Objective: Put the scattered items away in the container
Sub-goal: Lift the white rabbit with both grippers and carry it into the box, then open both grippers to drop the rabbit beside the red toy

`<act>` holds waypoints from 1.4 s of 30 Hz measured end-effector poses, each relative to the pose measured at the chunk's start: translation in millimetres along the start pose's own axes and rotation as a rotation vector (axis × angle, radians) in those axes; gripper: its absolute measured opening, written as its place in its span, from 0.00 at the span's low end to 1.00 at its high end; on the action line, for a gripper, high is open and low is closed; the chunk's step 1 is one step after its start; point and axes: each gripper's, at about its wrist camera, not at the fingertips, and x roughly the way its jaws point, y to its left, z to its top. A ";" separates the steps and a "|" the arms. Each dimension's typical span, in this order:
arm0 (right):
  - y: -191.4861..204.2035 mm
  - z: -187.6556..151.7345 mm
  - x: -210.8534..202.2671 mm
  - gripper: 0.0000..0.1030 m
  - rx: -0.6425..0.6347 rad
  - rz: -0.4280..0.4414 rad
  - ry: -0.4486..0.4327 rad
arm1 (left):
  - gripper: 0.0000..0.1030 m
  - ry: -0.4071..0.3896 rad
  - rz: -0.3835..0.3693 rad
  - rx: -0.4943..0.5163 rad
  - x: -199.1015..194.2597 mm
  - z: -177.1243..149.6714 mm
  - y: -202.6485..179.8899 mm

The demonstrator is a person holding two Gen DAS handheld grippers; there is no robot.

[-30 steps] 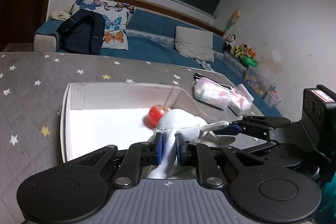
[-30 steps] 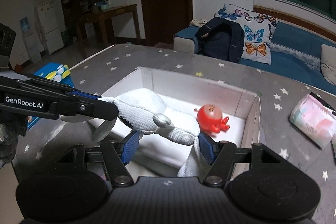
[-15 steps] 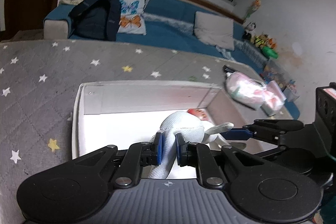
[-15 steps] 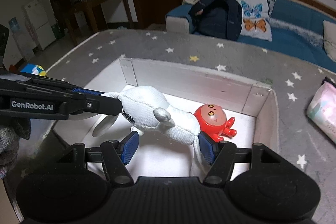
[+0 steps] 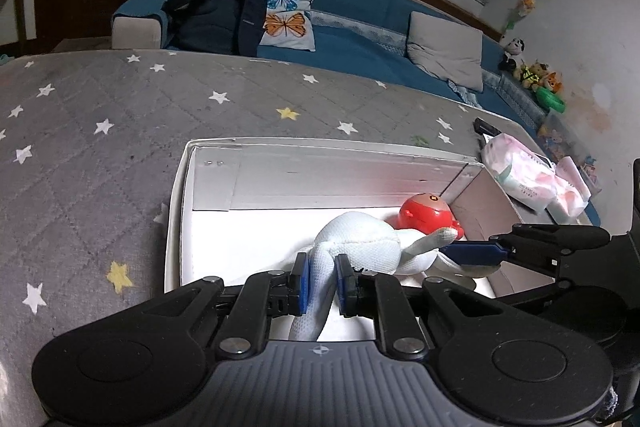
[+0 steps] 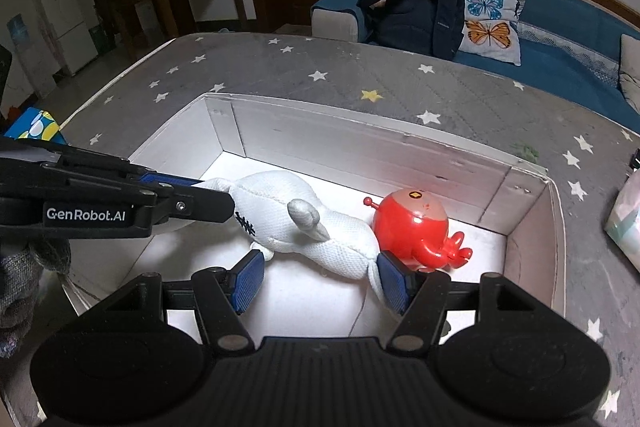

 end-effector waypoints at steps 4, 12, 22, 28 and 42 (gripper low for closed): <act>-0.8 0.1 -3.1 0.63 -0.003 0.016 -0.011 | 0.19 -0.005 0.008 -0.003 -1.8 0.6 0.9; -3.7 -1.0 -16.1 0.63 0.004 0.022 -0.042 | 0.20 -0.028 0.007 -0.021 -10.8 3.3 -0.7; -12.2 -10.0 -51.3 0.63 0.008 0.005 -0.097 | 0.20 -0.046 0.003 -0.026 -27.5 -3.7 -7.4; -19.5 -26.9 -80.7 0.63 0.021 -0.014 -0.127 | 0.20 -0.067 -0.009 -0.030 -46.5 -16.4 -15.4; -4.7 -96.3 -142.5 0.69 0.006 -0.025 -0.192 | 0.24 -0.100 -0.063 -0.032 -90.2 -65.2 -53.9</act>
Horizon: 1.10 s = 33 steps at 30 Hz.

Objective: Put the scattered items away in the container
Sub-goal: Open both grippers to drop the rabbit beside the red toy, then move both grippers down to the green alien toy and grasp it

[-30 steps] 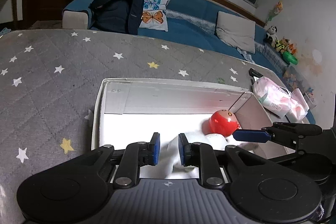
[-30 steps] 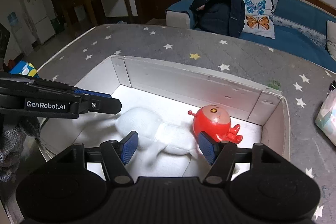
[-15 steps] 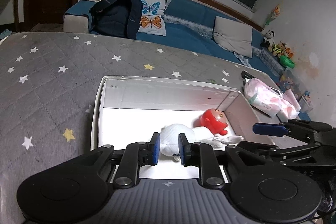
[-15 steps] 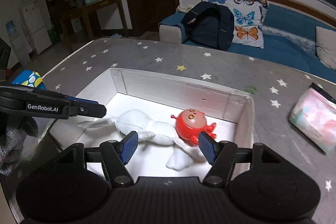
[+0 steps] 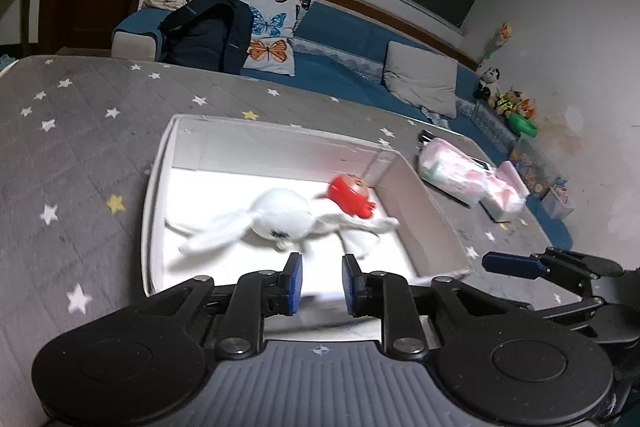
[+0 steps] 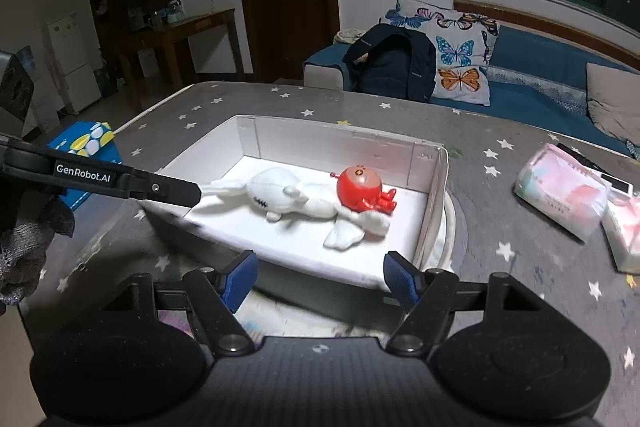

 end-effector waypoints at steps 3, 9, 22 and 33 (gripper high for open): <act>3.2 -12.7 -12.3 0.70 -0.002 -0.001 -0.006 | 0.24 -0.010 -0.017 0.008 -9.3 -9.7 -11.0; 7.4 -38.4 -31.7 0.70 0.012 0.002 -0.014 | 0.26 -0.015 -0.067 0.032 -22.4 -28.7 -35.8; 14.1 -80.0 -39.4 0.70 0.051 -0.022 -0.010 | 0.27 0.065 -0.147 0.042 -8.9 -62.3 -71.2; 17.3 -91.9 -26.3 0.69 0.052 -0.044 0.015 | 0.27 0.144 -0.156 0.074 19.1 -70.0 -91.1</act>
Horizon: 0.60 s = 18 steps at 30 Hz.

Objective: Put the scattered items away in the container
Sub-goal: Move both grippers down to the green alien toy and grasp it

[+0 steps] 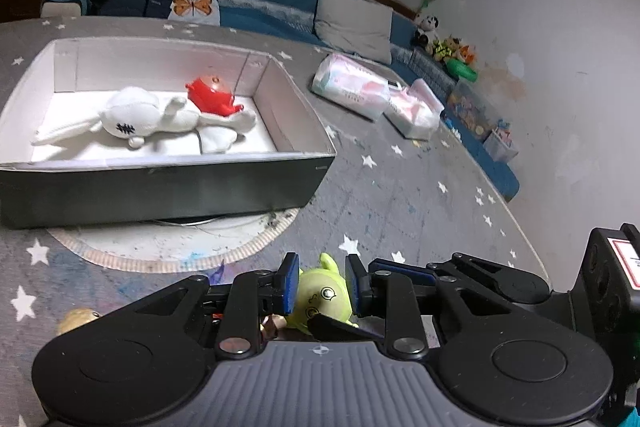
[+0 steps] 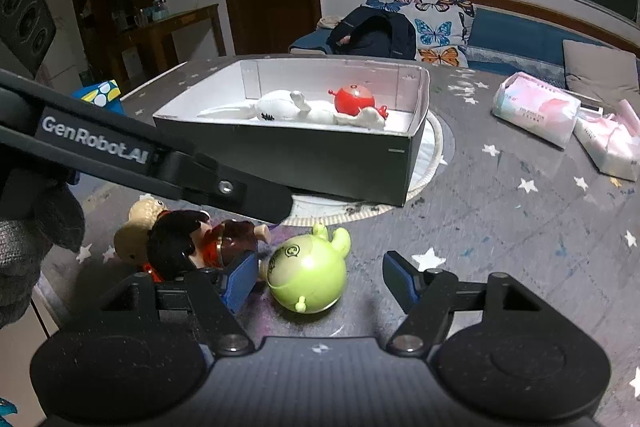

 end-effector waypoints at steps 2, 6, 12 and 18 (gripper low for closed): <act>-0.2 -2.0 2.1 0.69 0.009 0.005 0.004 | 0.27 0.012 0.002 -0.001 5.0 -0.4 -0.5; -1.7 -2.5 5.1 0.68 0.029 0.013 0.004 | 0.27 0.032 0.009 -0.009 12.9 -0.5 0.6; -3.0 -2.0 10.6 0.65 0.049 0.026 0.008 | 0.27 0.057 0.015 -0.020 22.1 -0.3 1.8; -5.6 -1.4 16.3 0.62 0.067 0.034 0.016 | 0.28 0.073 0.010 -0.030 26.3 0.5 2.8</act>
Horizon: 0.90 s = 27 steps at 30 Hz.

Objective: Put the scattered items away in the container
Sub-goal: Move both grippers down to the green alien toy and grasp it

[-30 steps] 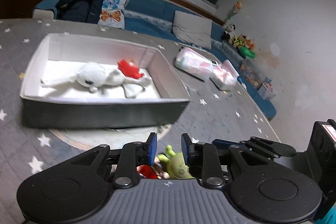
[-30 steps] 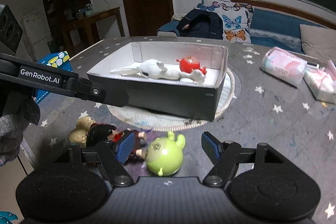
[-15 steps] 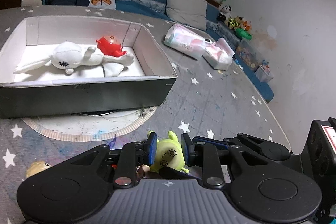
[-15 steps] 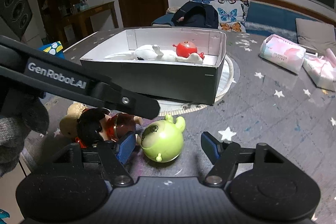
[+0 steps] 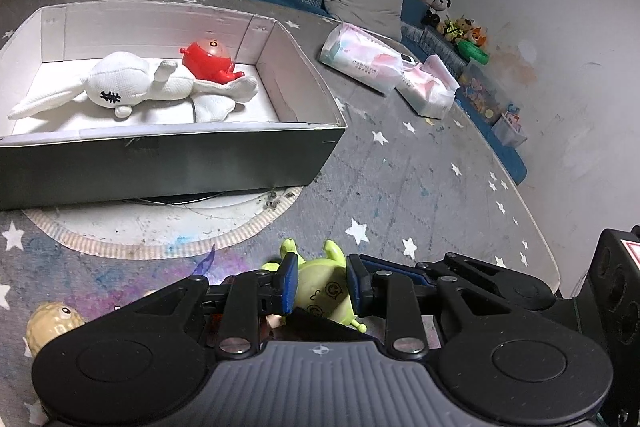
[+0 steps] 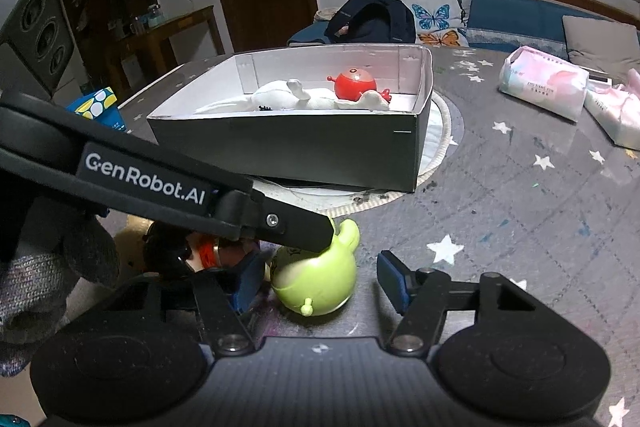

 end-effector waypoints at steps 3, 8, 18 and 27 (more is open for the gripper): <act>-1.6 0.3 1.7 0.60 0.005 0.003 0.003 | 0.29 0.002 -0.001 -0.005 0.9 -0.1 0.0; -3.4 -0.5 5.0 0.54 0.015 0.014 0.015 | 0.30 0.008 -0.002 -0.014 3.6 -0.2 -0.3; -4.0 -0.8 6.9 0.48 0.022 0.030 0.022 | 0.34 0.027 0.006 -0.044 6.2 2.3 -0.1; -5.0 -1.5 6.0 0.48 0.032 0.028 0.021 | 0.38 0.044 0.015 -0.075 8.4 2.7 -0.4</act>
